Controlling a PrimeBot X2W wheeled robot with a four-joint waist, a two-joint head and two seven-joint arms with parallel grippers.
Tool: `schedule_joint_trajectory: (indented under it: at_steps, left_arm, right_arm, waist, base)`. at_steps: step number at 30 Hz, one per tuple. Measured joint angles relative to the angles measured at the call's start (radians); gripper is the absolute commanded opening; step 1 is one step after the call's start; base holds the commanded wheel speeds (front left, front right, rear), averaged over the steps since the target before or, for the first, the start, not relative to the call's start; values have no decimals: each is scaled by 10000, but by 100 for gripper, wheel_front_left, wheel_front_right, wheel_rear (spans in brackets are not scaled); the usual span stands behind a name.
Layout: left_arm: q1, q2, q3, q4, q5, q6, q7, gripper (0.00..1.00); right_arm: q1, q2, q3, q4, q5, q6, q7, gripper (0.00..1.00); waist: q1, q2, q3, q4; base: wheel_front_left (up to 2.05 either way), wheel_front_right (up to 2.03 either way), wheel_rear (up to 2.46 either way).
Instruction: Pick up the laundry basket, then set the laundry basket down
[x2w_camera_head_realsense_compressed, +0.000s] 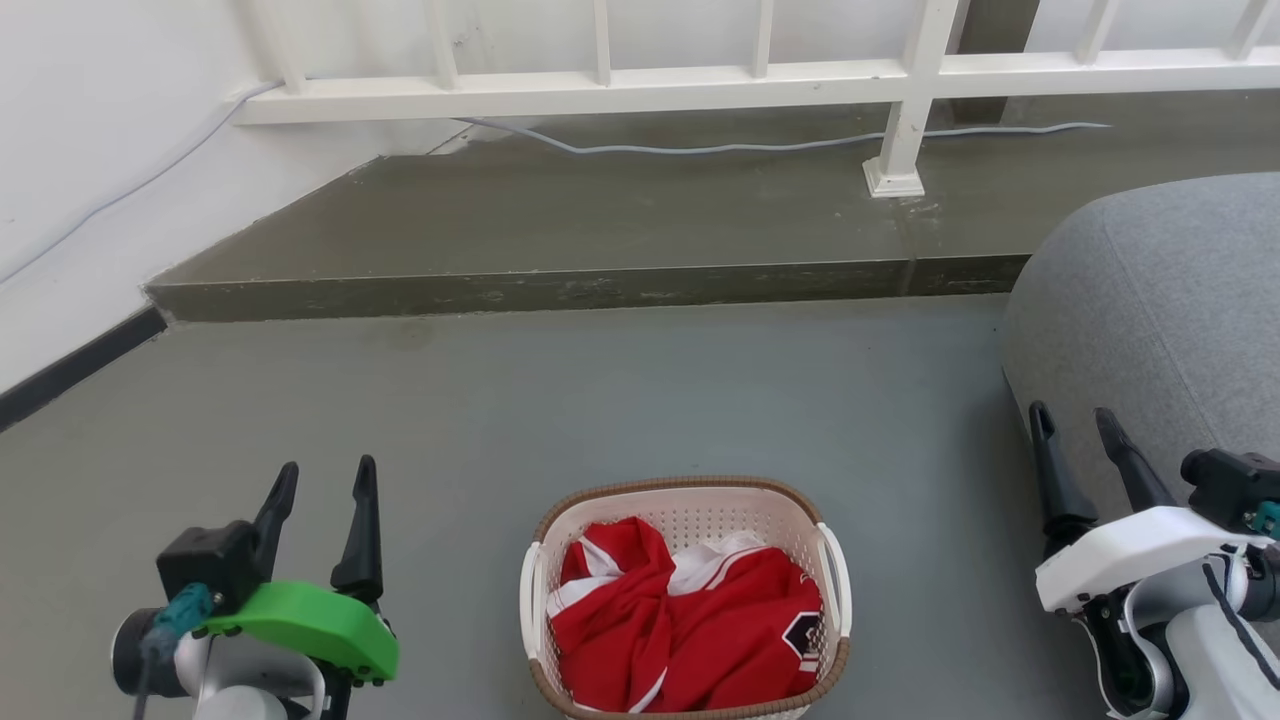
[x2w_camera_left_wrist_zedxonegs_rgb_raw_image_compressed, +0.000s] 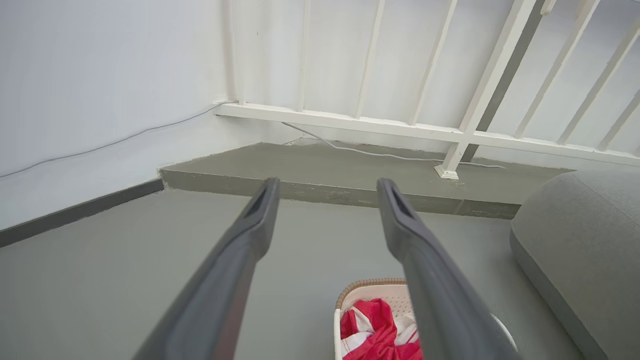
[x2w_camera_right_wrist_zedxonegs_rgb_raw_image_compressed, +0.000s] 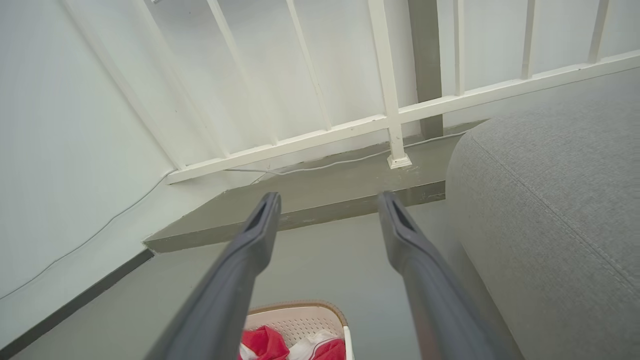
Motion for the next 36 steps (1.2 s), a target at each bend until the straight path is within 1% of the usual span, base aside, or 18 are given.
schedule_joint_trajectory:
  at_steps: [6,10,11,15,17,24,36]
  left_arm:
    - [-3,-2,-169,-10,828,176,-194,100]
    - [-3,-12,-199,54,1290,280,-343,100]
    - [-3,-17,-203,59,1407,303,-372,100]
    - [-2,-125,-215,98,1601,401,-504,100]
    - [-2,-244,-221,102,1647,462,-543,100]
    - [-2,-384,-198,215,2167,600,-627,100]
    - [-3,-378,-198,424,2209,600,-566,100]
  right_arm:
    - [0,-65,146,23,-775,-155,-219,100]
    - [0,-84,255,27,-1243,-186,-364,100]
    - [0,-84,274,29,-1327,-249,-378,100]
    - [0,-86,322,35,-1724,-332,-491,100]
    - [0,-88,332,36,-1908,-345,-568,100]
    - [0,-86,407,105,-2554,-357,-834,100]
    - [1,-58,405,330,-2631,-337,-849,100]
  waist:
    - [0,0,-16,-9]
    - [0,0,-28,-16]
    - [0,0,-31,-18]
    - [0,0,-41,-25]
    - [0,0,-44,-29]
    - [0,0,-50,-52]
    - [0,0,-34,-57]
  base:
    - [0,0,0]
    - [0,0,0]
    - [0,0,0]
    - [0,0,0]
    - [0,0,0]
    - [0,0,0]
    - [0,0,0]
